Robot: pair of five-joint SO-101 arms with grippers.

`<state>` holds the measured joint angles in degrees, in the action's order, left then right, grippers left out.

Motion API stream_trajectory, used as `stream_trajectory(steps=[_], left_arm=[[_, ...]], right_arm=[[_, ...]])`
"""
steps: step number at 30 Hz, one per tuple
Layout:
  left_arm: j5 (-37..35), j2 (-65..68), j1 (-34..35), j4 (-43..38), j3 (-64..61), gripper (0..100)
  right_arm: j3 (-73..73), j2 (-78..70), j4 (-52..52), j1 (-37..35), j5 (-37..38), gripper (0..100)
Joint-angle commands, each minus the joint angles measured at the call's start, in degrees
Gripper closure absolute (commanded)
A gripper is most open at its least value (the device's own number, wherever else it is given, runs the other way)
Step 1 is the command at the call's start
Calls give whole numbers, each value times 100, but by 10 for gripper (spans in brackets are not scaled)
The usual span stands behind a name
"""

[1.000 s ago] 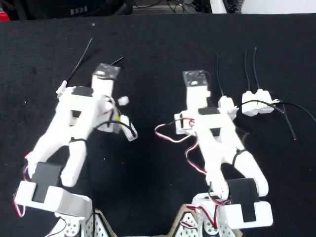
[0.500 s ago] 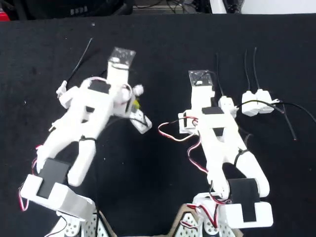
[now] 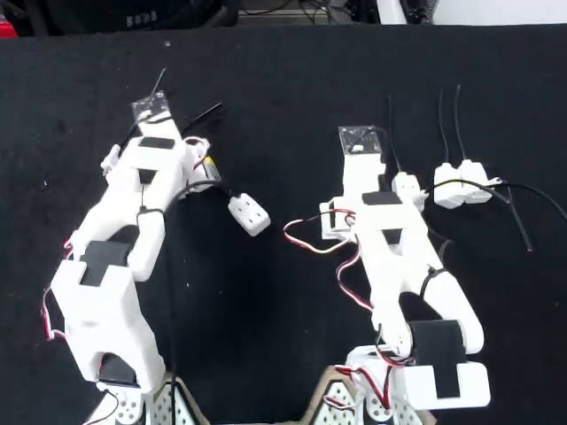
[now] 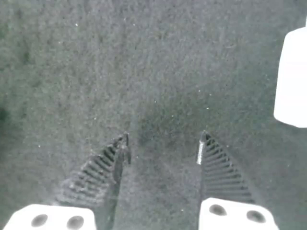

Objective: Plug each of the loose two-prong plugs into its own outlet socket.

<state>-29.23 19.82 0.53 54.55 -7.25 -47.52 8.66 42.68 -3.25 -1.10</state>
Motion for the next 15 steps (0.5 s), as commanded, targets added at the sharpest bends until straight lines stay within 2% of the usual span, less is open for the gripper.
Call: stream_trajectory(steps=[1,6,9,11,15], left_arm=[[-308,-9,382,738,338,762],[-141,-255,760,1468,303,762],[123,-642,822,1565,541,762],[149,-879,760,1538,796,762],[123,-730,286,870,980,757]], right_arm=[[277,171,53,79,-35,787],[277,171,44,62,-35,787],[286,171,44,62,-35,787],[286,171,44,62,-35,787],[277,171,44,62,-35,787]])
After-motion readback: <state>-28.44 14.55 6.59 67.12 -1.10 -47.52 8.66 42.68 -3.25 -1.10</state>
